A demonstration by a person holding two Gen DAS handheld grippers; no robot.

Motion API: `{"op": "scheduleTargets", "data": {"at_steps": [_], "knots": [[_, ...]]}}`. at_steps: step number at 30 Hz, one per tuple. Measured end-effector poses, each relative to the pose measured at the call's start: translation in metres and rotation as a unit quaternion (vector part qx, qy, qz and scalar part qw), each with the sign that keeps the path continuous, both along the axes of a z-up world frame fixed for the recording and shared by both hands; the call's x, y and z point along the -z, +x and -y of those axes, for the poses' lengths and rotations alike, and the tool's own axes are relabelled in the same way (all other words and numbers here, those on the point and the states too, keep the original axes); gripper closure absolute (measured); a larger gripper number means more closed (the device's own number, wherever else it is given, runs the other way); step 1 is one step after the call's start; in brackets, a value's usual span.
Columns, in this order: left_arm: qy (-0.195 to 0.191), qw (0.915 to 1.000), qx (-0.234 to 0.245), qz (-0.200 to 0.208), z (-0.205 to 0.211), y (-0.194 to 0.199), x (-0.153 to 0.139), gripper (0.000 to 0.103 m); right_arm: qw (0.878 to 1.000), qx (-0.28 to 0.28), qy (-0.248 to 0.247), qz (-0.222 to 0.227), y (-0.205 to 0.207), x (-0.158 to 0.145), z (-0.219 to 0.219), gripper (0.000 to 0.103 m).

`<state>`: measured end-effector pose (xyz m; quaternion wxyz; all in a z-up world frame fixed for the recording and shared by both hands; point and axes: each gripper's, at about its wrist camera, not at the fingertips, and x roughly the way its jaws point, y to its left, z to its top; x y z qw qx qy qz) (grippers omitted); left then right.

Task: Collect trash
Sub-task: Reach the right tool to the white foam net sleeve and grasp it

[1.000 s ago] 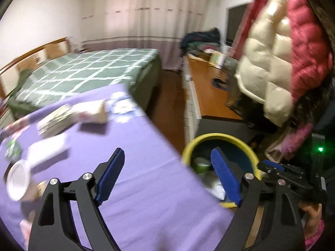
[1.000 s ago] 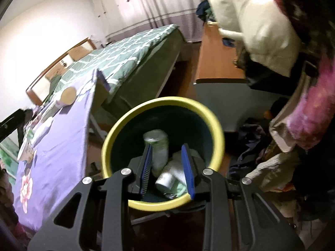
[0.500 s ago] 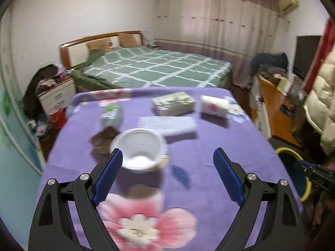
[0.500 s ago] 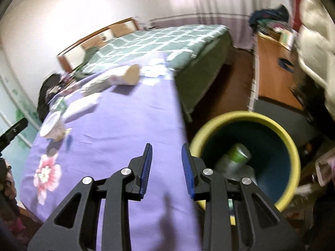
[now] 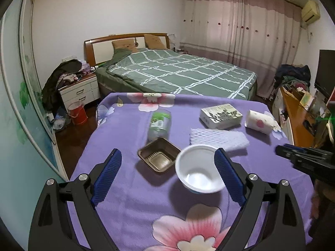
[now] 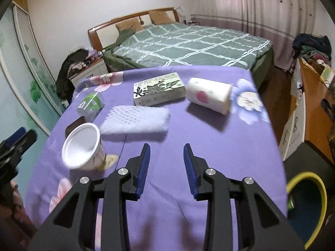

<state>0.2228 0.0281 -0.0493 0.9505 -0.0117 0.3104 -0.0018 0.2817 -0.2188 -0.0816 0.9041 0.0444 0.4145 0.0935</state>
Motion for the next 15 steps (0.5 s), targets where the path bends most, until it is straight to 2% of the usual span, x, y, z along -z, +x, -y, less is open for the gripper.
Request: {"op": "scheduleTargets", "data": {"at_steps": [5,7,15], "knots": [[-0.002,1.0000,0.000,-0.001,0.000,0.011,0.003,0.014,0.999,0.002,-0.002,-0.036,0.050,0.022,-0.015,0.067],[-0.002,1.0000,0.000,-0.005,-0.001,0.015,0.005,0.014,0.999,0.009,-0.004,-0.047,0.064,0.031,-0.018,0.061],[0.000,0.9999,0.000,-0.016,0.000,0.028,0.011,0.014,0.998,0.007,-0.001,-0.064,0.082,0.049,-0.026,0.058]]}}
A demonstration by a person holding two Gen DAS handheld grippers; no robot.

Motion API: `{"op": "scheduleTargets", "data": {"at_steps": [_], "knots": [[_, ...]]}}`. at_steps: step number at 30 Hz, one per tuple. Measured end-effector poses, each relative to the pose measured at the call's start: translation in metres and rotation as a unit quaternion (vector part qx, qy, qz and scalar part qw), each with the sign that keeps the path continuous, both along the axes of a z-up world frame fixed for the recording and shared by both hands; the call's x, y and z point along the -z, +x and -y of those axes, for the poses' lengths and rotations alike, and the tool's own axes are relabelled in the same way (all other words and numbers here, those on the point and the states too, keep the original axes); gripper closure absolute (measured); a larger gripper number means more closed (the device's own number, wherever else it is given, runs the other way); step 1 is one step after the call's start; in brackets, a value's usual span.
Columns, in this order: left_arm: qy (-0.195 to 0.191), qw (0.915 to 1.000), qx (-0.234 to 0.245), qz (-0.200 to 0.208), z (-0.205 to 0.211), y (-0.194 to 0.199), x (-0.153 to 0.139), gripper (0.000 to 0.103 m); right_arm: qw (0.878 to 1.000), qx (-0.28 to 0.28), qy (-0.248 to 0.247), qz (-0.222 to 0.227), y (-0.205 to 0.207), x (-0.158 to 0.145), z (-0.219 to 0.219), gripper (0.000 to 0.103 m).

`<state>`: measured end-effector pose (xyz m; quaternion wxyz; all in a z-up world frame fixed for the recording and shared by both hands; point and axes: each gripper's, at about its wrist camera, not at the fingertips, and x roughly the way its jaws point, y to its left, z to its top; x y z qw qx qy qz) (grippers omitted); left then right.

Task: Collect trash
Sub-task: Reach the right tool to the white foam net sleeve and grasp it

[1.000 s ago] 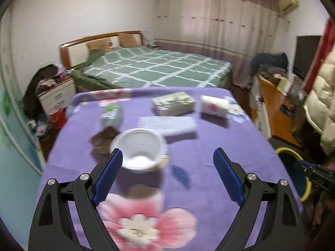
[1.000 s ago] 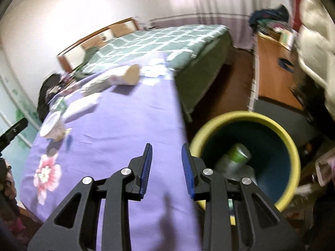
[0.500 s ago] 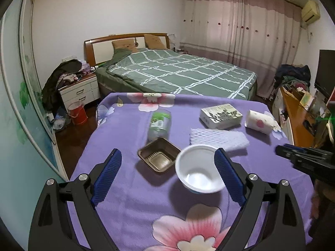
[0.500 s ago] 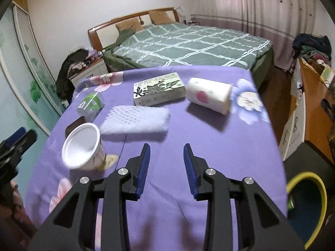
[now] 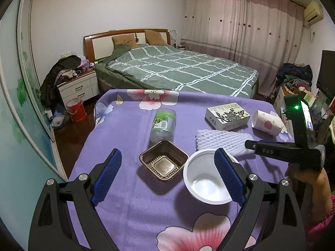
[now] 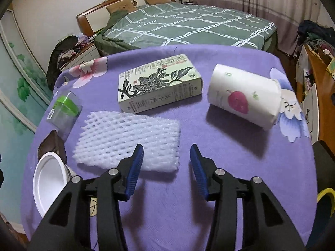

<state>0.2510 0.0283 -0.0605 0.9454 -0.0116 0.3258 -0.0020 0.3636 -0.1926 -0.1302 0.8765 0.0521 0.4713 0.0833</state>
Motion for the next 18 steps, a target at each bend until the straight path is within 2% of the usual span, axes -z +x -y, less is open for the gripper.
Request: {"op": "scheduleTargets", "data": {"at_steps": [2,5,6,8,18], "knots": [[-0.001,1.0000,0.002,0.000,0.000,0.002,0.000,0.014,1.000,-0.003,-0.005,0.000,0.001,0.003,-0.003,0.058],[0.000,1.0000,0.004,-0.001,0.001,0.001,0.001,0.014,1.000,-0.008,-0.012,0.002,-0.002,0.002,-0.007,0.071],[0.000,1.0000,0.004,-0.001,0.001,0.001,0.001,0.014,1.000,-0.008,-0.022,0.007,-0.004,0.000,-0.007,0.084],[0.002,1.0000,0.003,0.000,0.001,0.000,0.002,0.014,0.999,-0.008,-0.029,0.014,-0.009,-0.005,-0.007,0.096],[-0.014,0.9999,0.007,0.006,-0.001,-0.025,0.002,0.014,0.997,0.019,0.002,0.068,-0.082,-0.046,0.029,0.097]]}}
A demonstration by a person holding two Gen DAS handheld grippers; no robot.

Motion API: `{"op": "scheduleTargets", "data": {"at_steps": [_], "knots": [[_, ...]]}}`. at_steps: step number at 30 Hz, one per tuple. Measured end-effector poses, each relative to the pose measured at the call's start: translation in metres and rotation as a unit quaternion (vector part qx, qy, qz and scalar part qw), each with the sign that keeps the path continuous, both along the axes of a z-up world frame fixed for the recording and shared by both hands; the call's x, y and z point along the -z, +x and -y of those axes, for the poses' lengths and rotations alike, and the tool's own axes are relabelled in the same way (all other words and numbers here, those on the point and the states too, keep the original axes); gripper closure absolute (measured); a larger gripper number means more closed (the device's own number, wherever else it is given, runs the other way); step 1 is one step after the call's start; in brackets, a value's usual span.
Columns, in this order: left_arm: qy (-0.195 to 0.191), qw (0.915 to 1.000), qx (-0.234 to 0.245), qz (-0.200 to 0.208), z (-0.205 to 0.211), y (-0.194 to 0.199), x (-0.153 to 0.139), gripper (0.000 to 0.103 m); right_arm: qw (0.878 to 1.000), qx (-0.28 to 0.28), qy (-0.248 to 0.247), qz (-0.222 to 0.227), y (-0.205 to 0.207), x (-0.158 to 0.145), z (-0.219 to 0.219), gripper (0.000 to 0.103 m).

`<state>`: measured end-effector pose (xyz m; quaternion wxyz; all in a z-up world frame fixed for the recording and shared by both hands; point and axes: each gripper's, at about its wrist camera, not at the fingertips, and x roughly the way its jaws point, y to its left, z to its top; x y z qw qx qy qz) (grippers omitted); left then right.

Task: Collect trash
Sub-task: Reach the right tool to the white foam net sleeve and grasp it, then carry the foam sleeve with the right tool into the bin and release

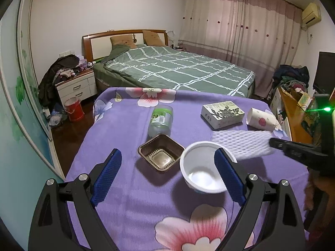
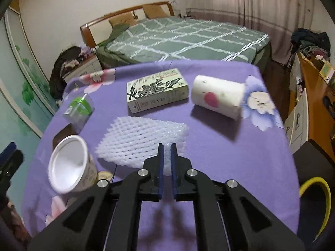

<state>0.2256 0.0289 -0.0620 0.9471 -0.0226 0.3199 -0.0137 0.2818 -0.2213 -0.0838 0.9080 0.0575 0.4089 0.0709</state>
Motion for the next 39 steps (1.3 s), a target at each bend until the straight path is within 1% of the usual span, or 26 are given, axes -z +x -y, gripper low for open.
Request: {"op": "scheduleTargets", "data": {"at_steps": [8,16,21,27,34,39], "knots": [[-0.003,1.0000,0.003,0.009,0.005,-0.024,-0.005,0.014,0.999,0.024,0.022,0.044,-0.069,-0.027,0.036,0.097],[0.001,0.9997,0.021,0.009,0.022,-0.034,-0.006,0.014,0.995,0.049,0.018,0.080,-0.122,-0.048,0.066,0.097],[0.007,0.9995,0.029,0.014,0.033,-0.037,-0.010,0.014,0.994,0.072,0.012,0.087,-0.145,-0.051,0.089,0.097],[0.009,0.9992,0.037,0.014,0.046,-0.041,-0.010,0.014,0.989,0.117,0.007,0.093,-0.173,-0.052,0.131,0.097],[0.013,0.9986,0.047,0.017,0.062,-0.048,-0.013,0.014,0.978,0.184,0.002,0.104,-0.207,-0.053,0.189,0.097],[0.015,0.9983,0.053,0.017,0.070,-0.053,-0.014,0.014,0.971,0.219,0.007,0.098,-0.215,-0.044,0.216,0.097]]}}
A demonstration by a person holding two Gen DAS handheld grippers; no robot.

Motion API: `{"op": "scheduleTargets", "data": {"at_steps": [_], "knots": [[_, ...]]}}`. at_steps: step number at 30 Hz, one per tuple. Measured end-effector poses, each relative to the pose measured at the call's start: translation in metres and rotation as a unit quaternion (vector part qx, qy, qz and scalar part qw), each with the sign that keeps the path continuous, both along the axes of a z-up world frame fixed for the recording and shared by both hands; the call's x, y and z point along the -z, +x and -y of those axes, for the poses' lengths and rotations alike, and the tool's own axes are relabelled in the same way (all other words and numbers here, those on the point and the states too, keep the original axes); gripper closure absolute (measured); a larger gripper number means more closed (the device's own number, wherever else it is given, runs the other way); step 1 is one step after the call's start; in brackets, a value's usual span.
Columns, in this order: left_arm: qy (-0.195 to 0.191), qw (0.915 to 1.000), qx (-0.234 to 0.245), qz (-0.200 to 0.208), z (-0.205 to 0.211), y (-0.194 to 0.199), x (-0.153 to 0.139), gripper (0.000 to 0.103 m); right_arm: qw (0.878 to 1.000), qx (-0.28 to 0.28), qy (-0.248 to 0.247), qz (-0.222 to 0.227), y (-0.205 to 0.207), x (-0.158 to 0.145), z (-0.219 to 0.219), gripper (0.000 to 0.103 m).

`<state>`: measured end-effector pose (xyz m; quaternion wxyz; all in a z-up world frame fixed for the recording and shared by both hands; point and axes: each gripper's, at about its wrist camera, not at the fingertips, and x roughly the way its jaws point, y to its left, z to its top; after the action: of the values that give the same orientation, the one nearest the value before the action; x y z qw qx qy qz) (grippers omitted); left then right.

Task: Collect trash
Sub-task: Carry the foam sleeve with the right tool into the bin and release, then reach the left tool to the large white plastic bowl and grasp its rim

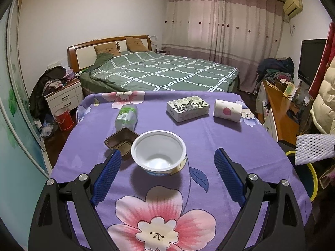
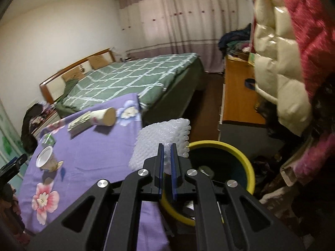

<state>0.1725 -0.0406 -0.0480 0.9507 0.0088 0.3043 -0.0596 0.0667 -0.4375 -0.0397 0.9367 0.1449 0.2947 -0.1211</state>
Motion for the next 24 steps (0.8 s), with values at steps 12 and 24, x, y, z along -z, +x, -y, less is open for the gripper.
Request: {"op": "scheduleTargets", "data": {"at_steps": [12,24], "knots": [[0.008,0.9999,0.005,-0.005,0.010,0.000,0.002,0.014,0.999,0.037,0.017,-0.025,0.001,0.025,0.027,0.095],[0.007,0.9993,-0.003,-0.035,0.005,0.018,0.026,0.014,0.999,0.021,0.021,-0.034,0.010,0.033,0.017,0.081]]}}
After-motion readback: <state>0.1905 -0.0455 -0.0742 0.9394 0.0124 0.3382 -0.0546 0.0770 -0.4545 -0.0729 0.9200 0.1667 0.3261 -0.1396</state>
